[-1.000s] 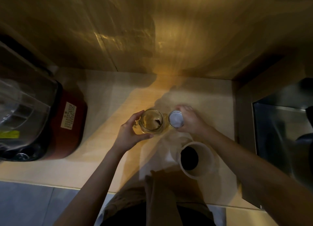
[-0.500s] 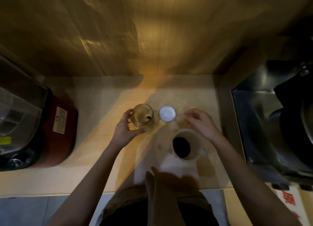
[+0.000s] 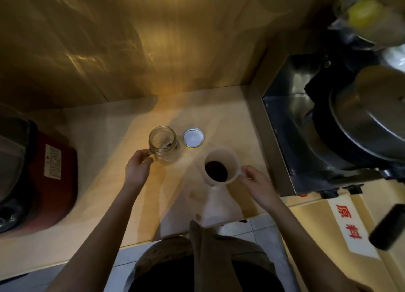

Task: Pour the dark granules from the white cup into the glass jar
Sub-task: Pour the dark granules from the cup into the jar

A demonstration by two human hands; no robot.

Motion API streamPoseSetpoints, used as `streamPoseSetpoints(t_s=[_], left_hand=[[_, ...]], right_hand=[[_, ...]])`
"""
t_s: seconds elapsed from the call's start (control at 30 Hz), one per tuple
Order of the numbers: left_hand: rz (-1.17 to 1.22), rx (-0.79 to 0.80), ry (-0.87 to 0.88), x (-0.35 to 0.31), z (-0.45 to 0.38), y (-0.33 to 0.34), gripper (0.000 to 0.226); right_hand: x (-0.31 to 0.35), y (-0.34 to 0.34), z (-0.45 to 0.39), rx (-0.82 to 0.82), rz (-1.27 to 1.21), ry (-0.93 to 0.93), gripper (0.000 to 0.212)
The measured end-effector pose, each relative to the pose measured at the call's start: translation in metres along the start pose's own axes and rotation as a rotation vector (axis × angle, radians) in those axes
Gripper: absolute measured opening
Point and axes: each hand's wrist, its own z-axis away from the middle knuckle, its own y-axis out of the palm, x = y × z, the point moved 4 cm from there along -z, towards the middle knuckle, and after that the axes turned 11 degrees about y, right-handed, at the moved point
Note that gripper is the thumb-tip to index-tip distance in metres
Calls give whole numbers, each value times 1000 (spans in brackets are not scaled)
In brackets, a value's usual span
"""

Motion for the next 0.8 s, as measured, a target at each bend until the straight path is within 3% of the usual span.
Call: streamPoseSetpoints(t_s=[0.17,0.23,0.3,0.4,0.63,0.8], left_hand=[[76,16,19,-3,1,2,20],[93,44,19,-1,-1,2,13],[120,85,10,1,-3,0,8],[186,121,0,0,-4,-2,16],[248,51,-60,-5,-5,8,38],[335,-101,-90,-6,-1,15,40]], right_hand=[[-2,6,6,-54,83,-45,11],[0,5,6,-38,23,-40,21],[4,6,5,-28,-50,-31,18],[12,8,1,-17,-134,3,20],[39,8,-10,2,-320,27,31],[58,0,-21,-59,-407,24,41]])
